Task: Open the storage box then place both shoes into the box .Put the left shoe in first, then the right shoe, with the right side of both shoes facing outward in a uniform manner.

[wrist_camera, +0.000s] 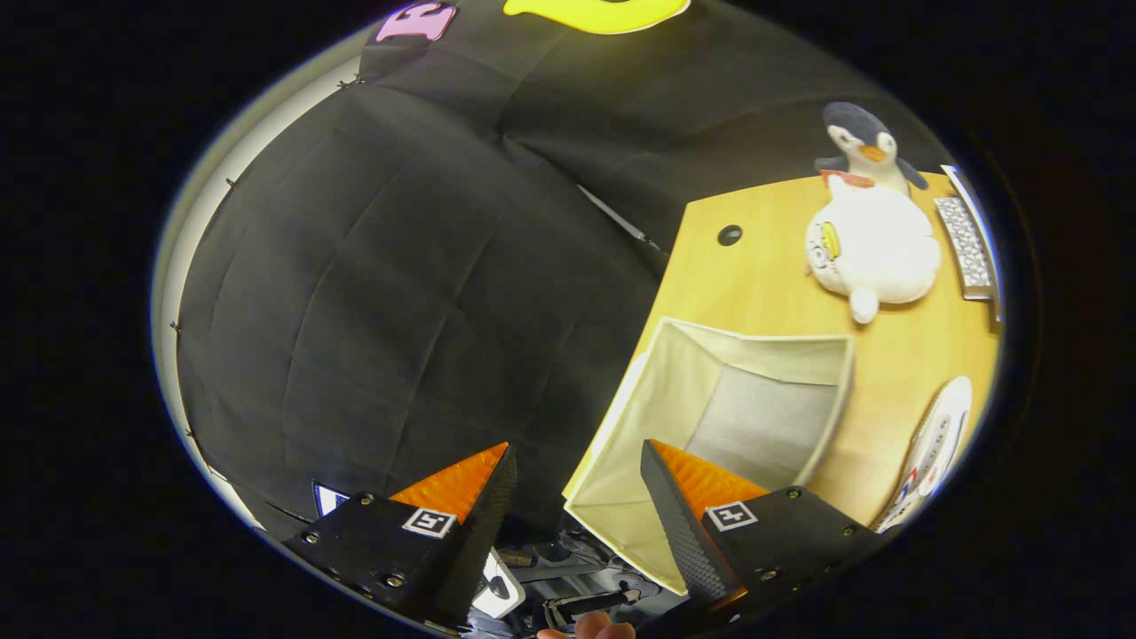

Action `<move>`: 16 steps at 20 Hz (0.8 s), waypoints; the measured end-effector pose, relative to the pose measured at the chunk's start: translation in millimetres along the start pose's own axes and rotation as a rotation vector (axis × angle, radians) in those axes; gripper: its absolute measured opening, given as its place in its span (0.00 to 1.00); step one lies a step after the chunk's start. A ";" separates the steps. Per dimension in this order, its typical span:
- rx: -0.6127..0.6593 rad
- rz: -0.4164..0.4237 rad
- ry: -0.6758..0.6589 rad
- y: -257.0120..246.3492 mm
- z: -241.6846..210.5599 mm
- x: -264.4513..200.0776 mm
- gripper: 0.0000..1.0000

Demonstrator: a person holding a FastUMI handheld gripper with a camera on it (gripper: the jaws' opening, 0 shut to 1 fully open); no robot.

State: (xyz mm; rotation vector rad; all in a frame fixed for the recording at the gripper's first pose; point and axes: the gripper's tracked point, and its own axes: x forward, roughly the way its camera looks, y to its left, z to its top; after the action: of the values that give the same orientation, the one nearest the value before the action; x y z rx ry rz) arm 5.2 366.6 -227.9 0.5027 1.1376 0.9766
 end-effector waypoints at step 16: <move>0.082 -0.361 -0.056 -186.4 -30.9 -123.4 0.87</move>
State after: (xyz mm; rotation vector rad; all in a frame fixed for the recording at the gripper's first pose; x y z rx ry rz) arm 37.6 162.3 -318.2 0.3711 1.1719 0.6017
